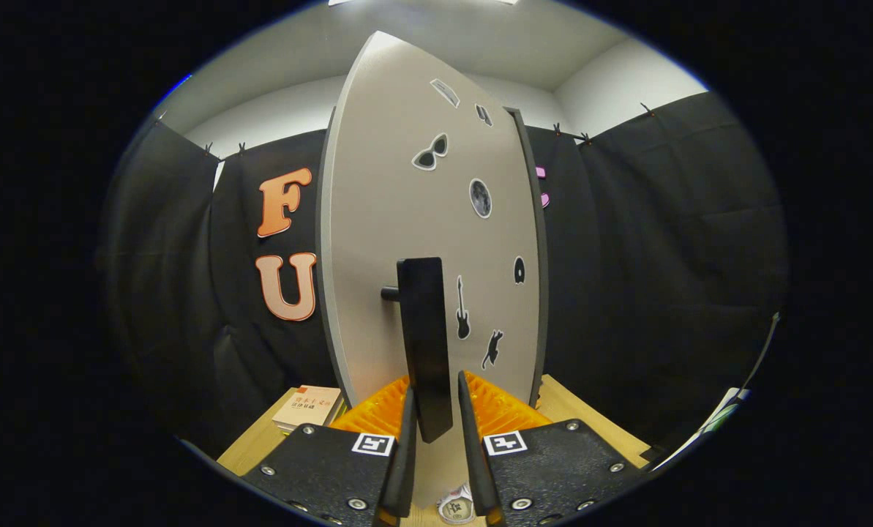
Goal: Open the shoe cabinet door, grab the shoes and put them into the shoe cabinet, then close the shoe cabinet door.
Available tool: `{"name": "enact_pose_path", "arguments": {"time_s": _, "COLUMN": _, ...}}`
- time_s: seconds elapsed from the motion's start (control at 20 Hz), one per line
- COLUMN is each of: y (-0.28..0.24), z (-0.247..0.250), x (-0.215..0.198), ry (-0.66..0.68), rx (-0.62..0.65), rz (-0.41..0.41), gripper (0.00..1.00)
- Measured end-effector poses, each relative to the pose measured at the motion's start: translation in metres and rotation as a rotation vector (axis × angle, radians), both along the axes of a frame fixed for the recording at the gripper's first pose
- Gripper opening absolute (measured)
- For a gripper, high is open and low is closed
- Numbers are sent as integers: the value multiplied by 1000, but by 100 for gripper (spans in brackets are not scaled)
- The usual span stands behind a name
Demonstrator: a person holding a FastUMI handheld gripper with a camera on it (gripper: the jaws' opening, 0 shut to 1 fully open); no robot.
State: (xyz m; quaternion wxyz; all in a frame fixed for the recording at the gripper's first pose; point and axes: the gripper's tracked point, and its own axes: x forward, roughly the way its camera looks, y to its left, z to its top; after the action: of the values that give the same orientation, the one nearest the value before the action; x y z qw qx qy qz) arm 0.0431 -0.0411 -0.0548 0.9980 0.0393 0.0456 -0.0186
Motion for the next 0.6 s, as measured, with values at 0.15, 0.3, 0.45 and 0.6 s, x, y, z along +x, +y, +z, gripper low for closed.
{"name": "enact_pose_path", "arguments": {"time_s": 0.15, "y": -27, "z": -2, "x": -15, "ry": 6, "rx": 4, "rz": -40, "gripper": 31}}
{"name": "enact_pose_path", "arguments": {"time_s": 0.3, "y": -48, "z": -2, "x": -27, "ry": 2, "rx": 20, "rz": -42, "gripper": 30}}
{"name": "enact_pose_path", "arguments": {"time_s": 0.45, "y": -63, "z": -1, "x": -33, "ry": -2, "rx": 62, "rz": -31, "gripper": 30}}
{"name": "enact_pose_path", "arguments": {"time_s": 0.6, "y": -84, "z": -3, "x": -43, "ry": 4, "rx": -9, "rz": -74, "gripper": 30}}
